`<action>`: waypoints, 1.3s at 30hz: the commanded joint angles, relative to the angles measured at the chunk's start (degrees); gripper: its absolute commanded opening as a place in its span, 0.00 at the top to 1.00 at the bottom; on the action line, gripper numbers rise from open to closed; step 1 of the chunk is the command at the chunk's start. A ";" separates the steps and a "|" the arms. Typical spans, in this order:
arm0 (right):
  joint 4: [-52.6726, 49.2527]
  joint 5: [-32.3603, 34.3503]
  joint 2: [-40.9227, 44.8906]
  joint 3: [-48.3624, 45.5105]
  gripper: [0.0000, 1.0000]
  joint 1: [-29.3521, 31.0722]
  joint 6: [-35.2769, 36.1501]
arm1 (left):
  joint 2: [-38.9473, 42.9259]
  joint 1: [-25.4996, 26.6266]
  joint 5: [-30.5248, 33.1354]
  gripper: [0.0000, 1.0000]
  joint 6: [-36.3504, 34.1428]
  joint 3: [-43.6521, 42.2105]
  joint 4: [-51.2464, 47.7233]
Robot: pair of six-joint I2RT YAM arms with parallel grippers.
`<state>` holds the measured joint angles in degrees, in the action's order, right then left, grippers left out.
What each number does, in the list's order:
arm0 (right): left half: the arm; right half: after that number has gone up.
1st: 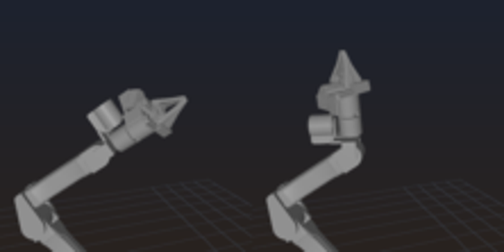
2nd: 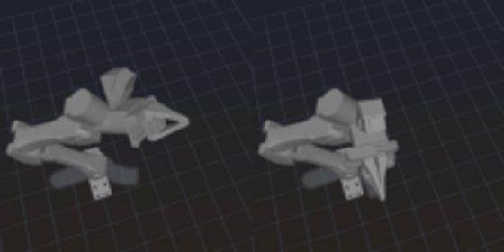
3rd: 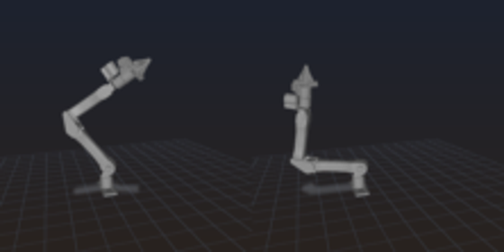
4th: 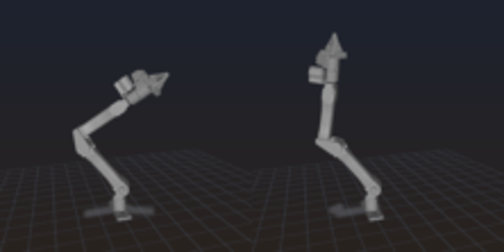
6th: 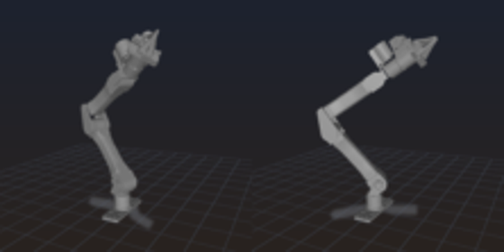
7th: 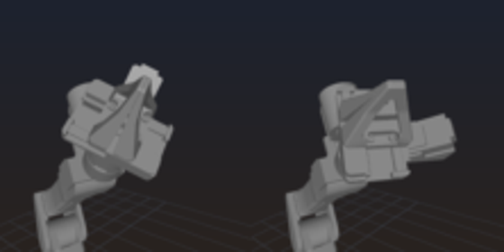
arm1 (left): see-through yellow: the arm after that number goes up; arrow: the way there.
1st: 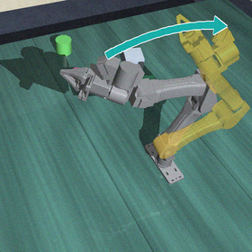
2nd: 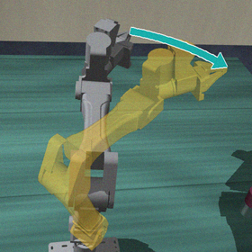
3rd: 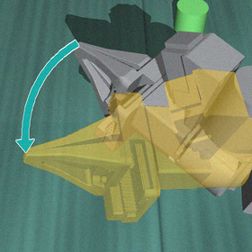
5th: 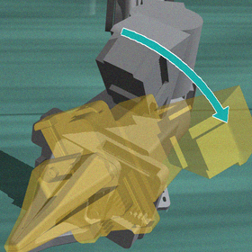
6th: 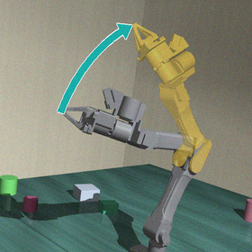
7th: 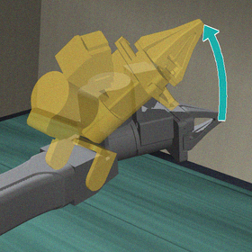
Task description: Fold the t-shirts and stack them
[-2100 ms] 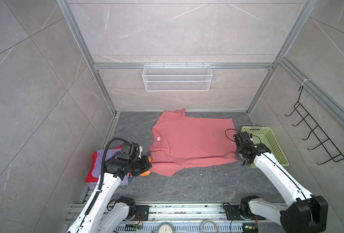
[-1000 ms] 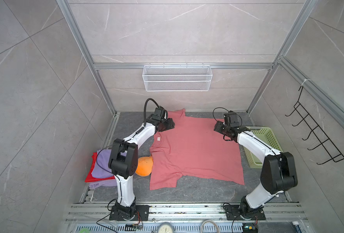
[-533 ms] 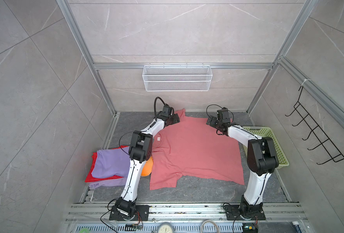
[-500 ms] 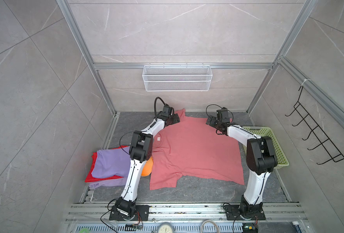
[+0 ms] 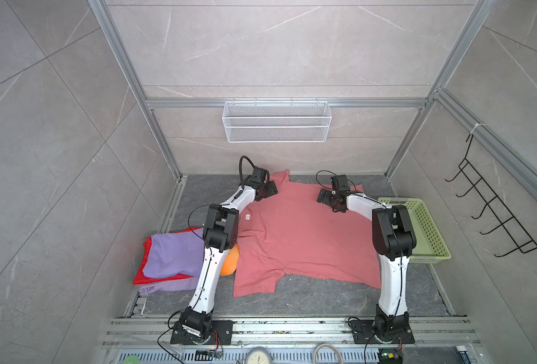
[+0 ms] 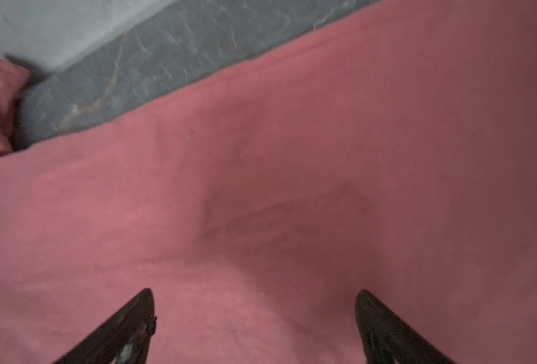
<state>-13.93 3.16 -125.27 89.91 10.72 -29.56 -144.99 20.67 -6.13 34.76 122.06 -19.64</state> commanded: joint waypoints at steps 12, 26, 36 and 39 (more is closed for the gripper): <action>-10.34 -6.82 5.23 -10.01 0.05 -0.35 1.13 | 10.57 -1.89 -1.66 0.22 1.36 -22.12 -4.93; -4.62 -9.62 21.20 -32.46 0.09 -0.26 -4.23 | 25.30 -1.86 -3.15 0.22 2.94 -45.61 0.71; -3.22 -7.51 29.60 -33.66 0.10 -0.26 -0.27 | 32.47 -1.68 -4.53 0.23 -1.02 -46.63 0.82; -3.55 -5.02 31.02 -28.92 0.10 -0.25 3.22 | 33.63 -1.79 -2.99 0.25 -5.37 -41.32 -1.82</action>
<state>-16.21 -5.10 -96.92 56.80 10.61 -30.04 -114.45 19.33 -10.83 34.04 76.53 -16.14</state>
